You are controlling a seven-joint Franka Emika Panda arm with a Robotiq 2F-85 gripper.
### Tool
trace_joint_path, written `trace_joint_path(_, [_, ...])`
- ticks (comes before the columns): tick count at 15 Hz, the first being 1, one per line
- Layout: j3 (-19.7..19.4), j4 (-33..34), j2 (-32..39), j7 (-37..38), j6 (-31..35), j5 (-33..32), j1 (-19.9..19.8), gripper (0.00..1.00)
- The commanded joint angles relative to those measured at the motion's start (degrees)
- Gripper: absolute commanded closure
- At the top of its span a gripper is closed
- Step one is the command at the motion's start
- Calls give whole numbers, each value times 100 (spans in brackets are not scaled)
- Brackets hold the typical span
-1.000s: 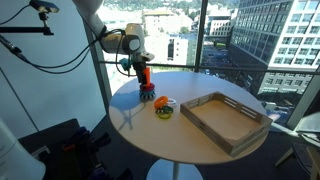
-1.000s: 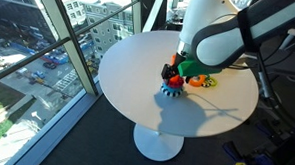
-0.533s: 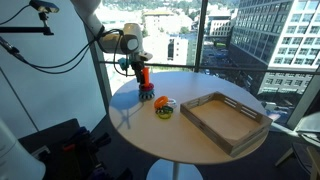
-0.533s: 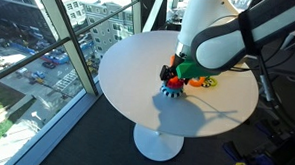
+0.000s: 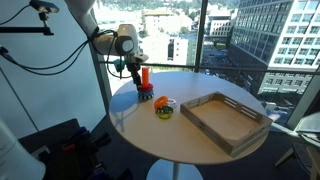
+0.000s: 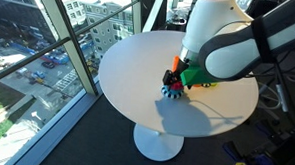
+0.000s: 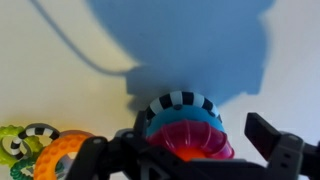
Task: Pick up the red ring from the ring holder and put it on the table
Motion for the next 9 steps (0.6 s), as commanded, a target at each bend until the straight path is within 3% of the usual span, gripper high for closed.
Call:
trace_joint_path(1, [-113,-280,-185,330,108,-217,106,0])
trace_joint_path(9, [-200,-259,17,595,415,-478,156,0])
